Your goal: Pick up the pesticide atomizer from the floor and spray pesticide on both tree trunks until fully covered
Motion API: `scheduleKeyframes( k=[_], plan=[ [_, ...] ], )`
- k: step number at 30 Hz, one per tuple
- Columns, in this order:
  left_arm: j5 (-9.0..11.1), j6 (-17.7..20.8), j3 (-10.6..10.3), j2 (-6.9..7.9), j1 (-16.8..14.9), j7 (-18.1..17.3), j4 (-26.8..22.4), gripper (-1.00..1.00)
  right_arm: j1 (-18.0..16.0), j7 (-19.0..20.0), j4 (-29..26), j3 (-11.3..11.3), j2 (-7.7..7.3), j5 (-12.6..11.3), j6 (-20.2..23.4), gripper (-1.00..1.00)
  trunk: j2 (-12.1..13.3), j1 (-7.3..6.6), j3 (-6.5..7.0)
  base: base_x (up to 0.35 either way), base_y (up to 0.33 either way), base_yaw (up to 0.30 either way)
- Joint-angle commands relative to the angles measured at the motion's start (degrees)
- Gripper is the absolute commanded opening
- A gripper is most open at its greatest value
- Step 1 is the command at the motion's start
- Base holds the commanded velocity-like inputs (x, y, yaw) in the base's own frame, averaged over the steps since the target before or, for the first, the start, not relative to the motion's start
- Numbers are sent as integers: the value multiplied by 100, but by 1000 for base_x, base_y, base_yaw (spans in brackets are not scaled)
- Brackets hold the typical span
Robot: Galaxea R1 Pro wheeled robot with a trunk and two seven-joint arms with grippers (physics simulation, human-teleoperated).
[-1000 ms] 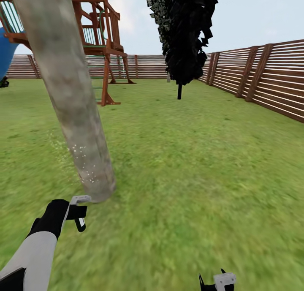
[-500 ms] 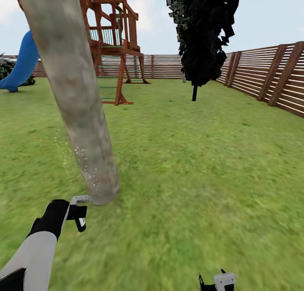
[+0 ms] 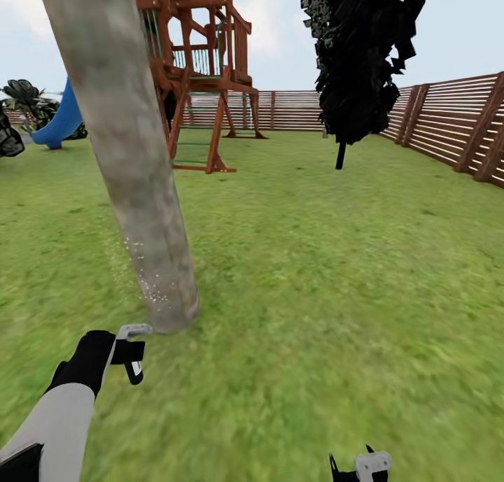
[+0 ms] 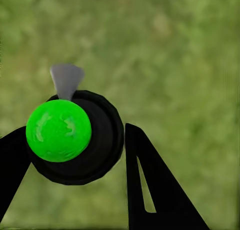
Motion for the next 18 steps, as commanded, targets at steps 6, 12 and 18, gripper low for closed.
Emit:
scheduleKeyframes(
  k=[6, 12, 18],
  plan=[
    [1, 0, 0, 0, 0, -1, -1, -100, 0, 0, 0, 0, 1, 0, 0, 100, 0, 0, 0, 107, -270, 243],
    [1, 0, 0, 0, 0, -1, 1, -100, 0, 9, 0, 0, -3, 0, 0, 100, 0, 0, 0, 174, -244, 17],
    [8, 0, 0, 0, 0, -1, 1, -100, 0, 9, 0, 0, -3, 0, 0, 100, 0, 0, 0, 179, -241, 0]
  ],
)
